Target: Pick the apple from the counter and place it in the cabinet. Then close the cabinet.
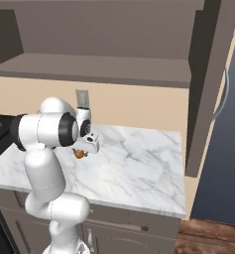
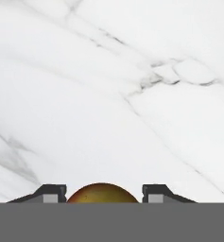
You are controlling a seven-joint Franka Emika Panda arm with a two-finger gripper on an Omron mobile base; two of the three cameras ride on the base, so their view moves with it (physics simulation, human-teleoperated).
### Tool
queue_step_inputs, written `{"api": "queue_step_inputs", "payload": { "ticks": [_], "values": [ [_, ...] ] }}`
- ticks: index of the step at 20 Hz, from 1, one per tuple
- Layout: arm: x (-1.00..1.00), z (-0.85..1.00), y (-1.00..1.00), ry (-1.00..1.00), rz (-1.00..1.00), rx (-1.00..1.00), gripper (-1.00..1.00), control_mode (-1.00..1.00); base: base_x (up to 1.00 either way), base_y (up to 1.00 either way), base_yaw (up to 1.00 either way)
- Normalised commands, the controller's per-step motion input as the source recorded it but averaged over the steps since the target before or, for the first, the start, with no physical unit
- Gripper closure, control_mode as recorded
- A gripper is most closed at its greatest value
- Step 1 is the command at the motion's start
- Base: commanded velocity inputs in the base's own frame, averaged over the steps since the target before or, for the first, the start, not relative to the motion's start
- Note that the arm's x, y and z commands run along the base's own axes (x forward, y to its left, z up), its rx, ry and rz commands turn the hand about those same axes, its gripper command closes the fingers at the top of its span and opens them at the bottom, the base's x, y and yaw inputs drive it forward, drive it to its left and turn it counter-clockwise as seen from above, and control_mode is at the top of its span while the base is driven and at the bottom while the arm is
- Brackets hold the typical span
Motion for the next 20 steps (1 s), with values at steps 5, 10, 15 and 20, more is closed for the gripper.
{"api": "queue_step_inputs", "payload": {
  "ticks": [5,10,15,20],
  "values": [
    [-0.46,0.07,0.00,-0.08,0.00,0.00,1.00,-1.00,0.00,0.00,0.00],
    [-0.60,0.64,0.00,-0.20,0.00,0.00,1.00,-1.00,0.00,0.00,0.00],
    [-0.47,1.00,0.00,-0.18,0.00,0.00,1.00,-1.00,0.00,0.00,0.00],
    [-0.28,1.00,0.00,-0.08,0.00,0.00,1.00,-1.00,0.00,0.00,0.00]
  ]
}}
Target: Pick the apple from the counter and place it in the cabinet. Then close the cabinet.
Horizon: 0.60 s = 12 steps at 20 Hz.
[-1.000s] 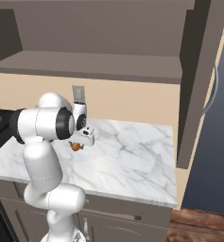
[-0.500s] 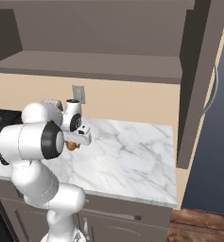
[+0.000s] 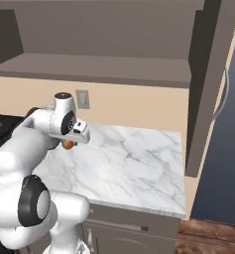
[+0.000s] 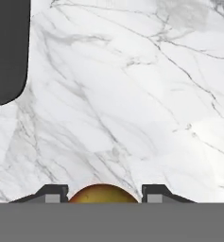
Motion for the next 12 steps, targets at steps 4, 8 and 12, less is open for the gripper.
{"api": "queue_step_inputs", "payload": {
  "ticks": [4,8,12],
  "values": [
    [-0.28,1.00,0.00,-0.04,0.00,0.00,1.00,-1.00,0.00,0.00,0.00],
    [-0.29,1.00,0.00,-0.09,0.00,0.00,1.00,-1.00,0.00,0.00,0.00],
    [-0.11,1.00,0.00,-0.16,0.00,0.00,1.00,-1.00,0.00,0.00,0.00]
  ]
}}
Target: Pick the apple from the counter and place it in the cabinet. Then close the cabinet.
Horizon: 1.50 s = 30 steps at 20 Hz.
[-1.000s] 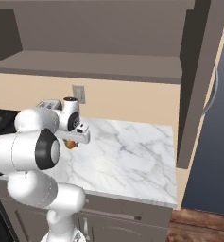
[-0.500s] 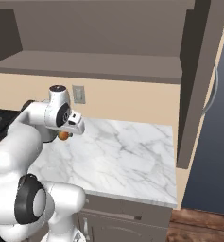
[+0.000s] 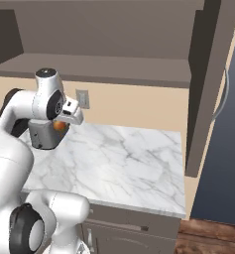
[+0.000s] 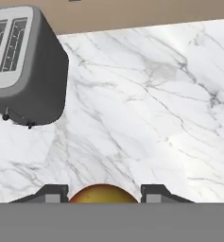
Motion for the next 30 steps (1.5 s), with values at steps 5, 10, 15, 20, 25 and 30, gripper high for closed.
{"api": "queue_step_inputs", "payload": {
  "ticks": [5,10,15,20,25,30],
  "values": [
    [0.00,1.00,0.00,-0.17,0.00,-0.02,1.00,-1.00,0.00,0.00,0.00],
    [0.00,0.96,0.00,-0.17,0.00,-0.02,1.00,-1.00,0.00,0.00,0.00],
    [0.09,0.61,0.00,-0.17,0.01,-0.01,1.00,-1.00,0.00,0.00,0.00],
    [0.19,0.35,0.00,-0.15,0.01,-0.02,1.00,-1.00,0.00,0.00,0.00],
    [0.55,0.09,0.00,-0.01,0.00,0.00,1.00,-1.00,0.00,0.00,0.00],
    [0.62,0.04,-0.02,-0.01,0.00,0.00,1.00,-1.00,0.00,0.00,0.00]
  ]
}}
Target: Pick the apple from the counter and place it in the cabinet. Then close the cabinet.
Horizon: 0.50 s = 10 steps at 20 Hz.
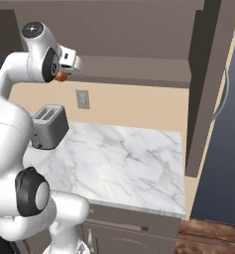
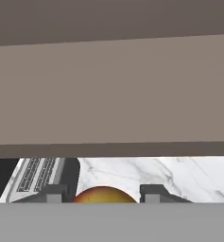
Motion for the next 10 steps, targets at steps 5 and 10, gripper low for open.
{"api": "queue_step_inputs", "payload": {
  "ticks": [5,10],
  "values": [
    [0.48,0.12,-0.03,-0.02,0.00,0.00,1.00,-1.00,0.00,0.00,0.00],
    [0.52,0.08,-0.02,-0.04,0.00,0.00,1.00,-1.00,0.00,0.00,0.00]
  ]
}}
